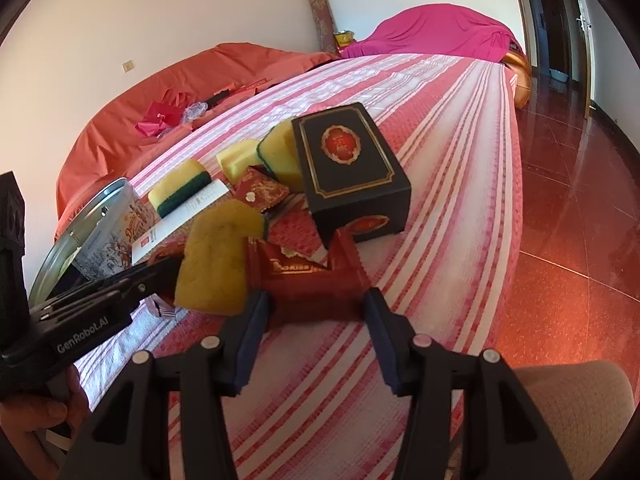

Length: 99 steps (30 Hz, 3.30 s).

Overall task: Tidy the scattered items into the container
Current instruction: 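Grasp a red snack packet with the left gripper while the right gripper grasps another red packet, then lift both red packets from the pile with both grippers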

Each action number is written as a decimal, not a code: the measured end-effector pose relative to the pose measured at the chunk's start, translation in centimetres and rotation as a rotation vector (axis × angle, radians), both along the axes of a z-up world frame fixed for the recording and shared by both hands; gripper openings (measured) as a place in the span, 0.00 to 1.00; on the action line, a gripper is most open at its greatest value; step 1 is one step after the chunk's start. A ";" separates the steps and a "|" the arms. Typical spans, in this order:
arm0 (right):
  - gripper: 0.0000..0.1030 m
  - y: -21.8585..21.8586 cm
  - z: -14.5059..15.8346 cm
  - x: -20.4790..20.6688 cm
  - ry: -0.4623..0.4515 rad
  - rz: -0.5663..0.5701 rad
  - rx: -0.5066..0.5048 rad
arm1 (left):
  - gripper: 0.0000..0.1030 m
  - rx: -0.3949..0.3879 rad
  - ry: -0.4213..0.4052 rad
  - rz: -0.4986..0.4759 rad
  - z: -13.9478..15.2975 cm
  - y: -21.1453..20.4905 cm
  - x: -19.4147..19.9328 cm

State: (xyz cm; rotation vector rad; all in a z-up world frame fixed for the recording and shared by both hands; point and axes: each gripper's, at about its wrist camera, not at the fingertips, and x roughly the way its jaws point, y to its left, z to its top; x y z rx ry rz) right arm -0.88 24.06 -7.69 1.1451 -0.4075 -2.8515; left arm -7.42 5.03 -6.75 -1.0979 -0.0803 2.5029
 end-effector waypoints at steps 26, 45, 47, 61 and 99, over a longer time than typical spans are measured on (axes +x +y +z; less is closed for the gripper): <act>0.69 0.8 1.0 -1.0 -0.003 -0.069 -0.071 | 0.32 -0.014 -0.009 0.009 -0.4 -0.3 0.3; 0.48 -0.4 2.2 -3.0 0.054 -0.044 -0.035 | 0.40 -0.022 -0.011 0.082 -0.4 -1.1 0.2; 0.48 -1.2 3.4 -2.8 0.097 -0.049 0.015 | 0.40 -0.009 -0.025 0.095 -0.6 -1.5 0.1; 0.47 0.9 0.4 -3.0 -0.005 -0.132 -0.091 | 0.40 -0.008 -0.058 0.087 -1.0 -1.3 -0.1; 0.48 -1.0 2.2 -3.0 0.059 -0.046 -0.029 | 0.34 -0.075 0.094 0.061 1.0 0.0 1.9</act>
